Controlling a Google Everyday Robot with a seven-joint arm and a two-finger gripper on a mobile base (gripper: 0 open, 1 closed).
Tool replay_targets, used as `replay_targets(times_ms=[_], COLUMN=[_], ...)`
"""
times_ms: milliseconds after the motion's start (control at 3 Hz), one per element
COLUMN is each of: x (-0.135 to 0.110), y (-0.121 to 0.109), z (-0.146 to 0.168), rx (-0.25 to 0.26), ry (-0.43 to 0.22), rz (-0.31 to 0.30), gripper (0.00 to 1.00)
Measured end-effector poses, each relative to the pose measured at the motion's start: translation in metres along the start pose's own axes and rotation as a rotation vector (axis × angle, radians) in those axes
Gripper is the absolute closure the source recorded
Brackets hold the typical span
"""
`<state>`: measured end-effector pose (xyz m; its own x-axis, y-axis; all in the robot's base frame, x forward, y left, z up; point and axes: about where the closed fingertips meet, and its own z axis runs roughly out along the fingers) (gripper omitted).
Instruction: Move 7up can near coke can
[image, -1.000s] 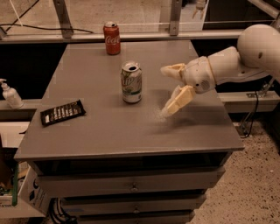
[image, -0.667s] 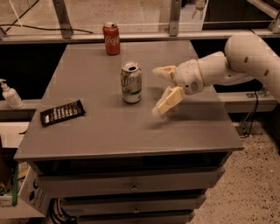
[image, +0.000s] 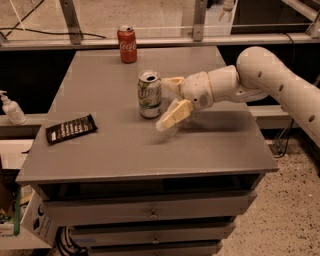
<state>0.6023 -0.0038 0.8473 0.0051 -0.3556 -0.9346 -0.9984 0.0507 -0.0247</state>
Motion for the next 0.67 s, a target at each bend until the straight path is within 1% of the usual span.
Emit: replay_targets(times_ms=[333,667], x=[-0.0166,-0.0259], y=[-0.0003,0.0009], z=[0.0156,0.0178], rx=[-0.013,-0.013], ry=[-0.052,-0.073], rz=[-0.005,0.001], gripper=[0.17,0.4])
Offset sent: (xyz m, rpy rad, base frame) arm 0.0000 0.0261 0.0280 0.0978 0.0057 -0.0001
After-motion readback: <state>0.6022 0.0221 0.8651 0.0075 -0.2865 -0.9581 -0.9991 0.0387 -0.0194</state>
